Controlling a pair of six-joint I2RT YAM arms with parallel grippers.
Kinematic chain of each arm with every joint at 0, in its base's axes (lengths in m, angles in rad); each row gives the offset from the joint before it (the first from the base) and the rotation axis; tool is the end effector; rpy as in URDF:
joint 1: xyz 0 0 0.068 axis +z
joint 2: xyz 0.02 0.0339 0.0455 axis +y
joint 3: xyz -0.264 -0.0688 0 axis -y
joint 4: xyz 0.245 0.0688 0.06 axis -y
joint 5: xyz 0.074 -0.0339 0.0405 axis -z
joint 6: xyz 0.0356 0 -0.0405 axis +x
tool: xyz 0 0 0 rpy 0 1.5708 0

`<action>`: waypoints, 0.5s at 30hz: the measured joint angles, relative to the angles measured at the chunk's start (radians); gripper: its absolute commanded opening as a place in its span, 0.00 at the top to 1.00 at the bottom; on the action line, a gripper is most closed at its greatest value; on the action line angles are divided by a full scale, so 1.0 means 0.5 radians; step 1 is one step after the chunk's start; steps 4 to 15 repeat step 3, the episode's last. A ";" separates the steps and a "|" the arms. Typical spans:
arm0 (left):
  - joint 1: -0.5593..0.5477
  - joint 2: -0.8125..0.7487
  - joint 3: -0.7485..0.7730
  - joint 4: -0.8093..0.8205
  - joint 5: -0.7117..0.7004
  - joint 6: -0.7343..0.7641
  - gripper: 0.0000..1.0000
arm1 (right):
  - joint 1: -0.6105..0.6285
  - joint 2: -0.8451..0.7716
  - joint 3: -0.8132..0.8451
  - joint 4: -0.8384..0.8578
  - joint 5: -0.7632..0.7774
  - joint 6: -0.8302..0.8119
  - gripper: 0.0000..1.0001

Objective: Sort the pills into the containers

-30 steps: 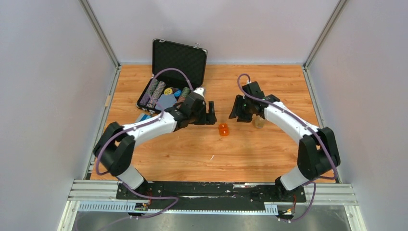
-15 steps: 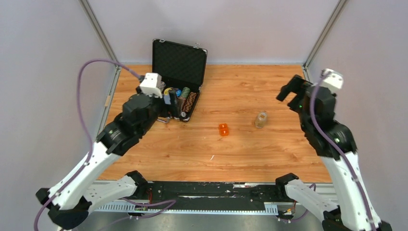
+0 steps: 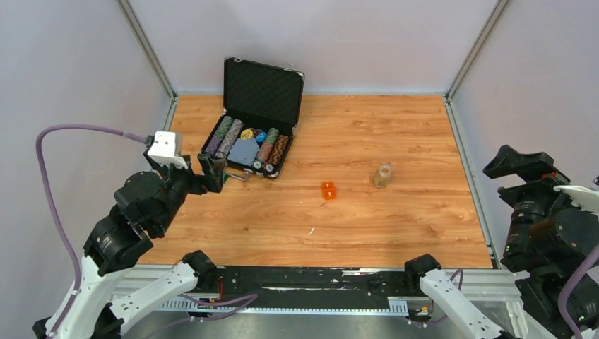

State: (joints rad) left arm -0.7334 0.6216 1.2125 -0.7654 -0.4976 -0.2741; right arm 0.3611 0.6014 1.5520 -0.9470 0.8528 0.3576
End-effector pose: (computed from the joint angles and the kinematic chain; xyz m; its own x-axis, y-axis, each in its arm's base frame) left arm 0.0701 -0.0403 0.4353 -0.1889 -0.1500 -0.9705 0.1952 0.9628 -0.1868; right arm 0.0032 -0.0274 0.4975 0.1684 0.3098 -0.9358 0.4411 0.8253 0.3526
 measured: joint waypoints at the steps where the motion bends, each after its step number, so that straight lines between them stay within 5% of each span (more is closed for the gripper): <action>1: 0.000 -0.009 0.005 -0.018 -0.005 0.001 0.00 | 0.000 -0.008 0.009 -0.003 0.008 0.001 0.00; 15: 0.000 -0.011 0.008 -0.036 -0.012 0.001 0.00 | 0.000 -0.024 0.013 -0.023 0.020 0.008 0.00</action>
